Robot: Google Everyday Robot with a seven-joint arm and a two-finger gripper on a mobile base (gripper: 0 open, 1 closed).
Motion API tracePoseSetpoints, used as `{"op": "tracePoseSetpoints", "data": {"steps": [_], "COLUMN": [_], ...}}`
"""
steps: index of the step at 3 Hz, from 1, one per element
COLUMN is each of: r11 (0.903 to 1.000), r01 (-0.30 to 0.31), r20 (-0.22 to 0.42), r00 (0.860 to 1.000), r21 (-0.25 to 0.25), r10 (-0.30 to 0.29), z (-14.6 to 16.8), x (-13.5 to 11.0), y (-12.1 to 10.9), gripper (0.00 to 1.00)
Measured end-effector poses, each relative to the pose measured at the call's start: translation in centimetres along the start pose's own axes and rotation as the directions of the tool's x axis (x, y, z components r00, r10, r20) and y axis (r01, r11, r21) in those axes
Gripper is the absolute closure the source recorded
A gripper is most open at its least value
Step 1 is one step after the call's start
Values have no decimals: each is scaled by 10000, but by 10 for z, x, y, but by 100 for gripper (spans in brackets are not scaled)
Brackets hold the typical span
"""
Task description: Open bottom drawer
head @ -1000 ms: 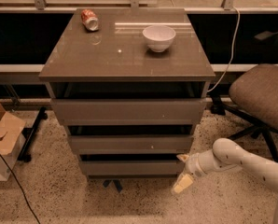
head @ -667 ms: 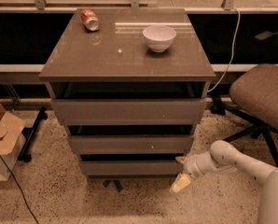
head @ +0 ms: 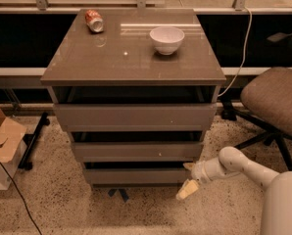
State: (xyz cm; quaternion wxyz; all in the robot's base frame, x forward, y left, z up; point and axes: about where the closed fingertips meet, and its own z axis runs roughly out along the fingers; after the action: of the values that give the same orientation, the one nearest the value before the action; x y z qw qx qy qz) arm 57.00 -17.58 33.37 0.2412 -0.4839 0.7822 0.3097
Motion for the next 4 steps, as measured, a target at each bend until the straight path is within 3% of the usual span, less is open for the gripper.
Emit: {"op": "tracePoseSetpoints", "data": {"steps": [2, 4], "r11": [9986, 9989], "r01": [218, -30], "r20": [411, 398], "r00": [9989, 9992], "r21": [490, 457], "r10": [-238, 12], "z": [30, 60], "x": [0, 9], "y": [-13, -32], "gripper": [0, 0]}}
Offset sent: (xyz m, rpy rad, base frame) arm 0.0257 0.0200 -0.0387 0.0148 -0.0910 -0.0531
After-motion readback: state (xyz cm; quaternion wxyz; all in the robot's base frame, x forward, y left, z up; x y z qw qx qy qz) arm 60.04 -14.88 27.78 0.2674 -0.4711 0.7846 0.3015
